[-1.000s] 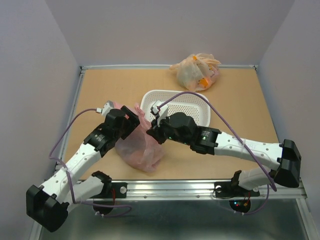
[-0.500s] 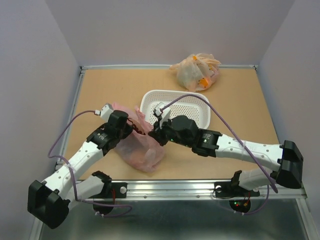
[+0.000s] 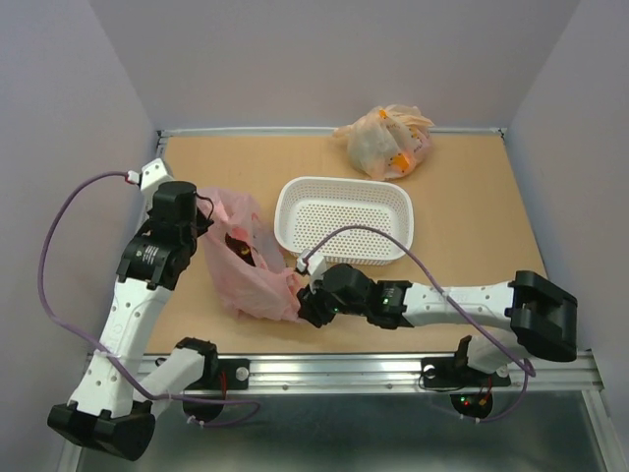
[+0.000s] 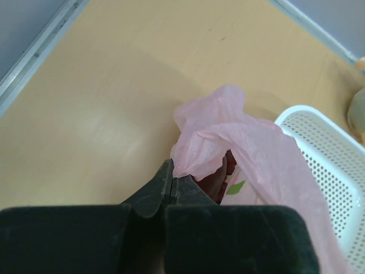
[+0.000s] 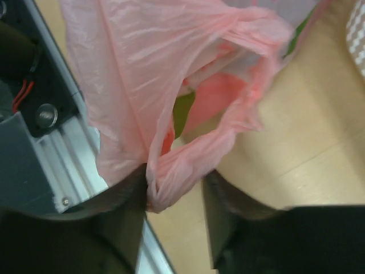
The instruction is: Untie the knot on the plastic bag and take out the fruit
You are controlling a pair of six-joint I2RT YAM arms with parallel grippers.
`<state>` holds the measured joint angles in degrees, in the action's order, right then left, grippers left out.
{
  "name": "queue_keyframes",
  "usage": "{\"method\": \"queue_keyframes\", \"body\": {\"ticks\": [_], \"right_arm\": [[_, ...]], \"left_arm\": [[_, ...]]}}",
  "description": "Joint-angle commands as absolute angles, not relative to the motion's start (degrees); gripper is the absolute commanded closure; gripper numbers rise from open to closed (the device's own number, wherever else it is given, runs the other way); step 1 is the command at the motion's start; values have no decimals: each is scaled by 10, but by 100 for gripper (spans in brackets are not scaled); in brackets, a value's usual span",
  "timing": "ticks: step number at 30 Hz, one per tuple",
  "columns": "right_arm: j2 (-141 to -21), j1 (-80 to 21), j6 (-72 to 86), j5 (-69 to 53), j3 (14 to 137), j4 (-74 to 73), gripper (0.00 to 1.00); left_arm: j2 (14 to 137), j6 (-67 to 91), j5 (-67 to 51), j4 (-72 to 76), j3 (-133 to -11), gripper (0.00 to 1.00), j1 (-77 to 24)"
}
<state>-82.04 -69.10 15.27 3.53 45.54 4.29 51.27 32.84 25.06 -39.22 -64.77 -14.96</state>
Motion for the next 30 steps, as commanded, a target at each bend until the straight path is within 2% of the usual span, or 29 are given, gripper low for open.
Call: {"method": "queue_keyframes", "body": {"ticks": [1,3,4,10,14,21,26,30], "right_arm": [[-809,-707,150,24,480,40,40],[-784,-707,135,38,518,12,27],[-768,-707,129,47,533,-15,24],[-739,-706,84,68,652,-44,21],[-775,-707,68,69,716,-45,24],[-910,-706,52,70,792,-38,42],[-995,-726,83,29,754,-31,44],[-998,-777,115,12,694,-20,45]], "left_arm": [[513,250,201,-364,-622,100,-144],[505,248,166,-357,-607,100,-144],[504,249,155,-362,-605,100,-144],[492,250,153,-405,-614,100,-144],[476,252,145,-419,-615,100,-144],[458,260,127,-425,-601,100,-144],[453,276,141,-417,-591,100,-144],[450,288,155,-406,-567,100,-144]]}}
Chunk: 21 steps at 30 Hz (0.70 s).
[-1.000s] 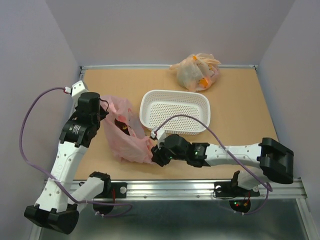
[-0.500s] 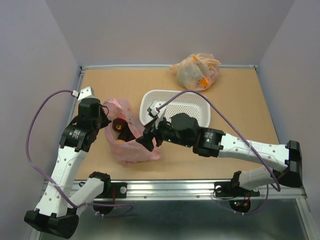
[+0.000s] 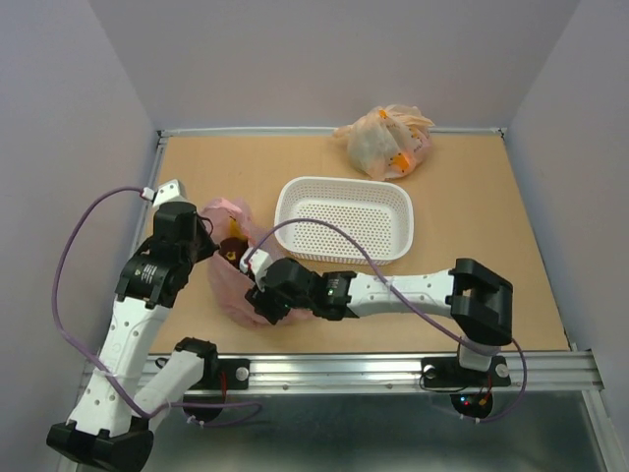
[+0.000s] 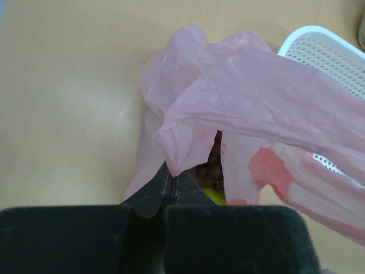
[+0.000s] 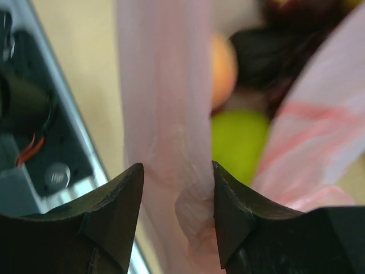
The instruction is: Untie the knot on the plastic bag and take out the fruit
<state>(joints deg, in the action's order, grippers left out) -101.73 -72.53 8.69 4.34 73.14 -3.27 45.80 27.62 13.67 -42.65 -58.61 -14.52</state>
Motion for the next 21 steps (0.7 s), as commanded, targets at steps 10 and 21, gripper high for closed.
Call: {"method": "queue_keyframes", "body": {"ticks": [10,21], "right_arm": [[-960,-813,112,-33,659,-18,27],[-835,-802,7,121,733,-52,20]], "left_arm": [[438,310,157,-398,-528,100,-144],[414,287,157,-436,-550,100,-144]]}}
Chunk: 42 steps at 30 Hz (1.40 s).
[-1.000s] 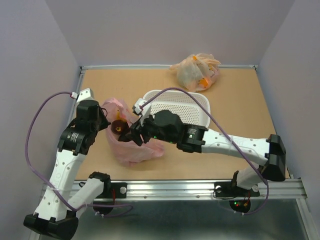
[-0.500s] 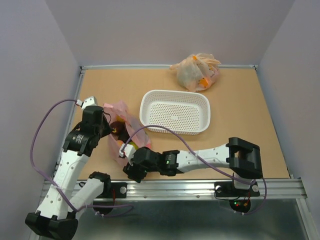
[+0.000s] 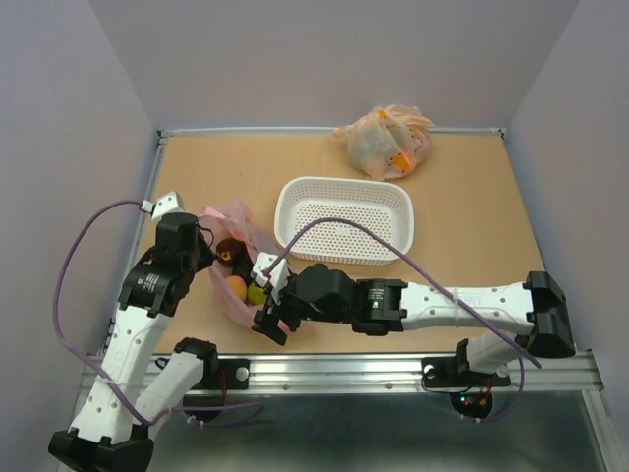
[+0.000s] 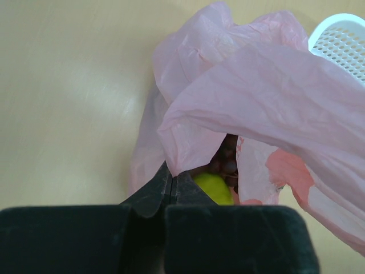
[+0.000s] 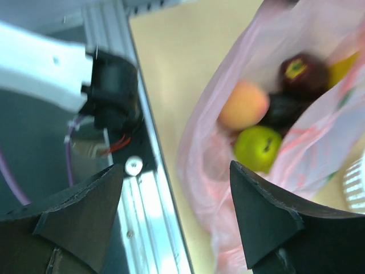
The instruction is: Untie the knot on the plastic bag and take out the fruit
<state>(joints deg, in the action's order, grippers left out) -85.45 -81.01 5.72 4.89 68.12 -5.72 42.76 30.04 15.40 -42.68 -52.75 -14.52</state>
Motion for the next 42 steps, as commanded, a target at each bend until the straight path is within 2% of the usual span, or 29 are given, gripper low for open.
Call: {"method": "queue_keyframes", "body": {"ticks": [1,4,14,19,22,29,33,36,41,42], "right_arm": [[-842,-798,6,132,741,-53,25],[-882,-786,-11,190,763,-52,29],[-1075,-704,51,301,851,-44,29],[-1082,-656,128,333,867,-45,36],[-1066,-653,133,322,874,-45,36],[-996,-677,135,160,838,-47,28],[-955,-712,116,141,810,-48,28],[-947,-735,95,138,797,-47,32],[-958,-741,92,112,745,-47,48],[-960,-741,96,107,733,-47,48]], "left_arm": [[412,285,152,-439,-556,100,-144],[405,275,129,-448,-561,100,-144],[367,270,61,-452,-525,100,-143],[333,268,69,-468,-512,100,-144],[316,272,71,-481,-506,100,-144],[294,299,34,-464,-474,100,-144],[284,313,15,-462,-454,100,-144],[276,316,44,-484,-445,100,-144],[277,326,50,-487,-439,100,-144],[277,327,46,-486,-438,100,-144]]}}
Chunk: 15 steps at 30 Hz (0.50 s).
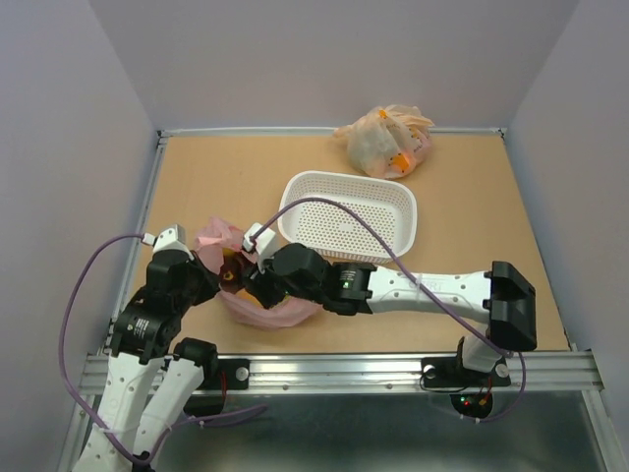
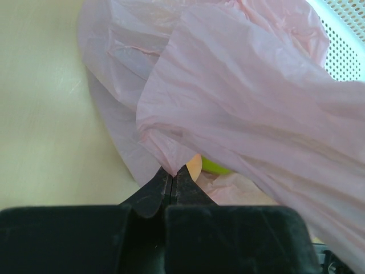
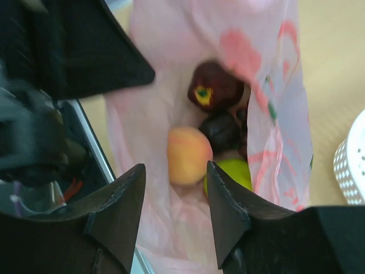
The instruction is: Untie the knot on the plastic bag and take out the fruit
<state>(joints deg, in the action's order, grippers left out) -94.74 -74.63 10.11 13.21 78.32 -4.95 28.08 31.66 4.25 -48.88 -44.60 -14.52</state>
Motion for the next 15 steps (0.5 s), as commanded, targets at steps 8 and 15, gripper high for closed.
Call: {"method": "queue_keyframes", "body": {"ticks": [8,15], "right_arm": [[-959,-764,99,21,618,-64,39],[-931,-771,91,133,642,-74,34]], "left_arm": [[278,330,55,-500,-436,100,-144],[279,337,32,-471,-418,100,-144]]}}
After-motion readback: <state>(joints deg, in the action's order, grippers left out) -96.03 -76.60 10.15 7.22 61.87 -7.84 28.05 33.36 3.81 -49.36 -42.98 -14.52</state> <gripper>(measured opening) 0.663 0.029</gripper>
